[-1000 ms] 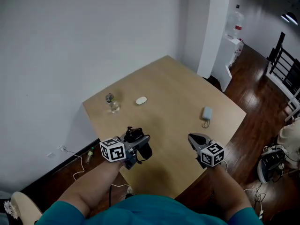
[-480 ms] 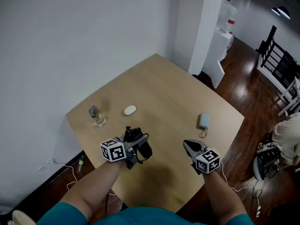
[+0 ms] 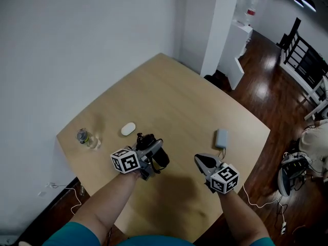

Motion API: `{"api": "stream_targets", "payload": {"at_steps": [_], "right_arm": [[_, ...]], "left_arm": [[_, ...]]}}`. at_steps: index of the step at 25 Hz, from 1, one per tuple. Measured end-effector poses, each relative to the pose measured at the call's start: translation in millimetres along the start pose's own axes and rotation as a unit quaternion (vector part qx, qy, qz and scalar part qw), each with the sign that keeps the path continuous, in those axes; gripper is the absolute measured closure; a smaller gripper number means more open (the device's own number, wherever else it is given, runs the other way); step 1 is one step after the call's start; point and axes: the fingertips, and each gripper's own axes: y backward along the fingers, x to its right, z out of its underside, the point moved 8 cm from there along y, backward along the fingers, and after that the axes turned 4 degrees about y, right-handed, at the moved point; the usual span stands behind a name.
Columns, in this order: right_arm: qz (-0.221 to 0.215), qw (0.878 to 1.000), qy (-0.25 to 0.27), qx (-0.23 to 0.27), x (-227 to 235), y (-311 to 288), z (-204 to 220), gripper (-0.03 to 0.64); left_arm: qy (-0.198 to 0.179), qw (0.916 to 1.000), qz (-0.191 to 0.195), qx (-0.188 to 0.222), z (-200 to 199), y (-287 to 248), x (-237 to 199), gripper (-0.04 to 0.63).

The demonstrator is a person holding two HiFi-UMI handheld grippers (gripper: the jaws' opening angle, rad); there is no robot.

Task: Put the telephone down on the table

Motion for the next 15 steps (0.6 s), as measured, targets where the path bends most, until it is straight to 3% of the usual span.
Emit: {"api": "stream_targets", "payload": {"at_steps": [10,15], "right_arm": [[-0.019,1.0,-0.019,0.005,9,-20,17,0.614],[-0.025,0.999,-0.022,0.003,7,-24,23,0.614]], "left_arm": [[0.019,0.9989,0.039,-0.016,9,-66,-22,0.287],[-0.009,0.9961,0.051,-0.072,11,-81,-26,0.261]]}}
